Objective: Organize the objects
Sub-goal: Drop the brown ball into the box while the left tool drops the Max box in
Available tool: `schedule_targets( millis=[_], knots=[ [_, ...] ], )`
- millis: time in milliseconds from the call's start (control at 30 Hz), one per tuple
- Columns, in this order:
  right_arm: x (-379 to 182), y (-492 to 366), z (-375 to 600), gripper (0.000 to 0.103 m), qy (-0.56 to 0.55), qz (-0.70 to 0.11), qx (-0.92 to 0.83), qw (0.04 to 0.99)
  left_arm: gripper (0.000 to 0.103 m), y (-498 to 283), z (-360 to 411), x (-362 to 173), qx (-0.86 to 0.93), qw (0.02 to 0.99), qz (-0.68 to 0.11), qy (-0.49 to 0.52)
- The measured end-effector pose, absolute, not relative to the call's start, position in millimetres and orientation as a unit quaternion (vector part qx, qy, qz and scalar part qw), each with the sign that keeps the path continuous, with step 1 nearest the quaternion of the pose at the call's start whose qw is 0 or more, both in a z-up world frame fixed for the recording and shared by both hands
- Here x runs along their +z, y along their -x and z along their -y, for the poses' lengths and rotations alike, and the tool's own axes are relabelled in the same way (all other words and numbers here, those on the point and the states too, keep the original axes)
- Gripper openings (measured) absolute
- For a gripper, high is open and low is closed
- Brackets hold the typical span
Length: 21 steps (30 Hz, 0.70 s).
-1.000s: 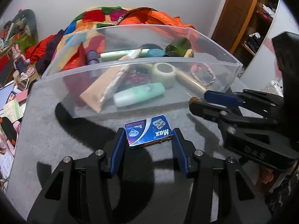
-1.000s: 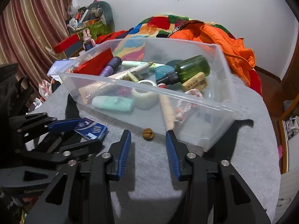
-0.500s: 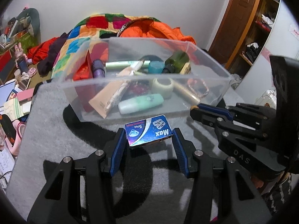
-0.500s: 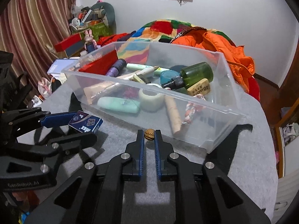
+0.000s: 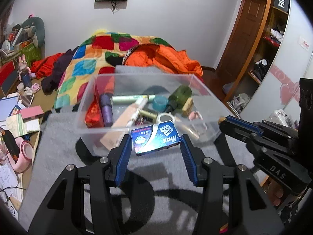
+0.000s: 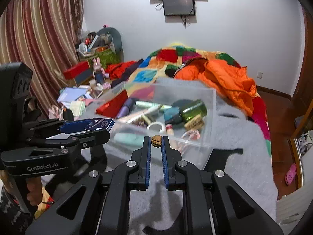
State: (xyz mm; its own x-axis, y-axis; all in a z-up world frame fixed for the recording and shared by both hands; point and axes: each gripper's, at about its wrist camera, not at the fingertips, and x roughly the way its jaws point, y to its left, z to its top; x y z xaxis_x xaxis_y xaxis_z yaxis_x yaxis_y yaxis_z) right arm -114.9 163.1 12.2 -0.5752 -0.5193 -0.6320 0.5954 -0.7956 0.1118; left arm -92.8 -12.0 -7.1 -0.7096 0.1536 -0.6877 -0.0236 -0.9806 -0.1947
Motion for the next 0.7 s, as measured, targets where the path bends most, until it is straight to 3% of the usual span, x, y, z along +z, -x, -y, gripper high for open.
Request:
schedule_targets(
  millis=[400,700],
  knots=[
    [23.9,144.8,-161.3,0.009,-0.329,-0.038,-0.893,0.303,0.050,116.4,15.3,9.6,0.930,0.040,0.073,0.358],
    [9.8,169.1,-145.6,0.009,-0.350,-0.046,-0.887,0.298,0.050,145.3,17.3,-7.4,0.920,0.040,0.077,0.382]
  ],
)
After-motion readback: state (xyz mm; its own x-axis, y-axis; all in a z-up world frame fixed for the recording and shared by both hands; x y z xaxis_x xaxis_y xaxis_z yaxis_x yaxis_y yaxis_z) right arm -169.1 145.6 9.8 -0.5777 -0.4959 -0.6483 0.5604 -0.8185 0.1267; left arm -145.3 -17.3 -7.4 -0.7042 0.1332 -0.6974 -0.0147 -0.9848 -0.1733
